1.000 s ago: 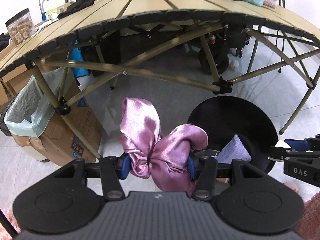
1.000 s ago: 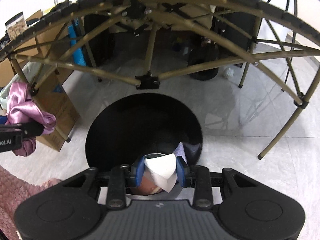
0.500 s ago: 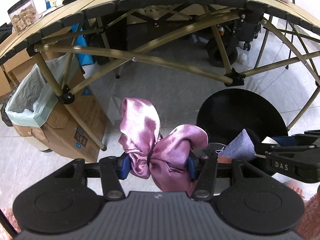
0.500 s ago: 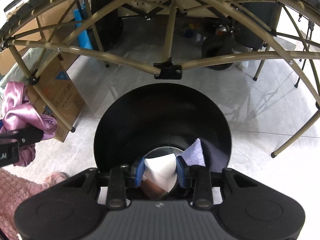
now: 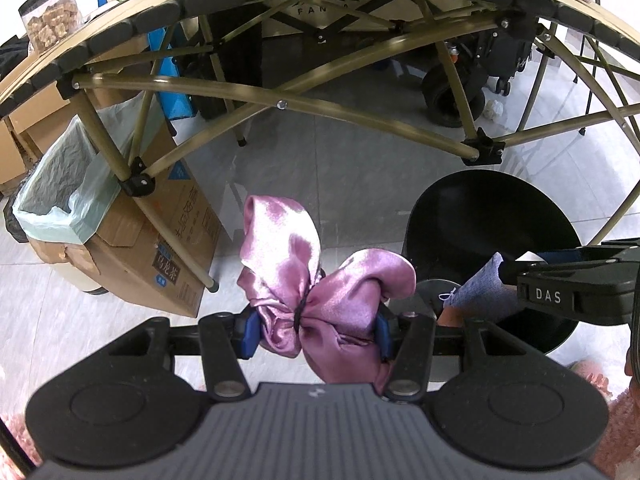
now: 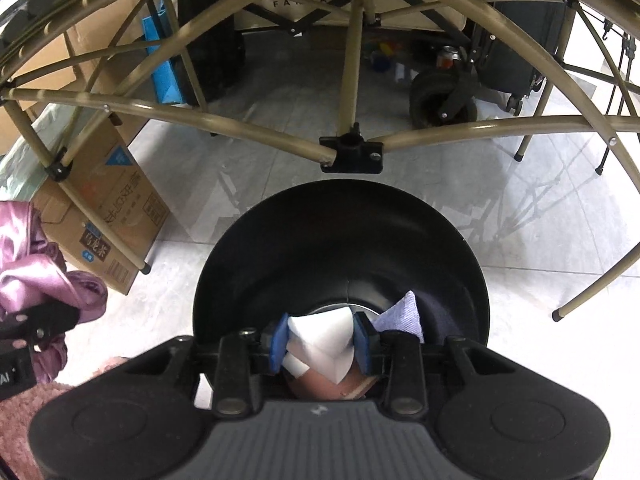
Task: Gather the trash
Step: 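Open the right gripper to drop the white foam wedge into the bin, then move the left gripper over the bin and release the pink bow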
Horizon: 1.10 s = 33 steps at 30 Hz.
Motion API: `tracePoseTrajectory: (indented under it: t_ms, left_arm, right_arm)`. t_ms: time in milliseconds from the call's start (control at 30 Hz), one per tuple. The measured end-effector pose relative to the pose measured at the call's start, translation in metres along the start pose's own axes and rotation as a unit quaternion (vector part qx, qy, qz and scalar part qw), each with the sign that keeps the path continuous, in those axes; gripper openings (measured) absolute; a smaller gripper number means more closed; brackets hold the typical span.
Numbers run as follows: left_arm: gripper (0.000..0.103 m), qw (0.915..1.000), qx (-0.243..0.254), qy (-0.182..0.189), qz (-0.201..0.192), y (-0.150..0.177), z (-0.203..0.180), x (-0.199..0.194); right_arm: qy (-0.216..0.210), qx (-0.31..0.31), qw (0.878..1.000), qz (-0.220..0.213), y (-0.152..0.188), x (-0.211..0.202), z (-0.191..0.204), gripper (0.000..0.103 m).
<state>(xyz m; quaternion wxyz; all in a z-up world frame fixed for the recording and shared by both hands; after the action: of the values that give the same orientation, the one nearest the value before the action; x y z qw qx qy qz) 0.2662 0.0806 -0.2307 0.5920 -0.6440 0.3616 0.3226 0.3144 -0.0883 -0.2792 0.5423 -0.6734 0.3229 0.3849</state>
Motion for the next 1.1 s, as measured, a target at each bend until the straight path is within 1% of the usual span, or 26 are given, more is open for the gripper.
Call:
tracePoseTrajectory:
  t_ms: [67,100,133,167,200,233,267,333,1100]
  left_arm:
    - [0.053,1.0000,-0.002,-0.001,0.002,0.001,0.001,0.001]
    - [0.053,1.0000,-0.001,-0.001,0.002,0.001,0.001,0.001]
    - [0.053,1.0000,-0.001,-0.001,0.002,0.001,0.001,0.001]
    - [0.053,1.0000,-0.001,-0.001,0.002,0.001,0.001,0.001]
    - [0.053,1.0000,-0.001,-0.001,0.002,0.001,0.001,0.001]
    - [0.053,1.0000,-0.001,-0.002,0.002,0.001,0.001,0.002]
    - [0.053,1.0000,-0.001,-0.001,0.003,0.001,0.002,0.002]
    - [0.053,1.0000,-0.001,-0.002,0.003,0.001,0.002,0.001]
    - [0.053,0.9999,0.001,-0.003,0.010,0.003,0.002,0.006]
  right_arm:
    - [0.003,0.003,1.000,0.001,0.000,0.001,-0.001,0.043]
    - [0.003,0.005,1.000,0.002,0.000,0.001,-0.001,0.052]
    - [0.004,0.006,1.000,0.004,0.000,0.001,-0.002,0.068]
    - [0.006,0.009,1.000,0.005,0.000,0.001,-0.002,0.078]
    - [0.008,0.012,1.000,0.006,0.000,0.001,-0.003,0.093]
    - [0.010,0.014,1.000,0.005,0.000,0.001,-0.004,0.097]
    - [0.011,0.016,1.000,0.005,-0.001,0.001,-0.005,0.097]
    - [0.016,0.019,1.000,0.009,0.000,0.003,-0.006,0.103]
    - [0.032,0.019,0.999,0.000,-0.001,0.001,-0.015,0.103]
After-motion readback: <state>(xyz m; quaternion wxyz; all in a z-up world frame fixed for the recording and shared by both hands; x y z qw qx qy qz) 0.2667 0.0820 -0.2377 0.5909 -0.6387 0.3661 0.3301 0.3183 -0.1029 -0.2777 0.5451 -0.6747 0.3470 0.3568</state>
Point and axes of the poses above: each gripper's, at about its wrist camera, not at the fingertips, and x roughly the way its jaws point, z to its left, y to its underside, the point moved 10 cm from there along x, roughly the way its jaws point, and after that the axes turned 14 degrees about y, right-handed, at the moved point
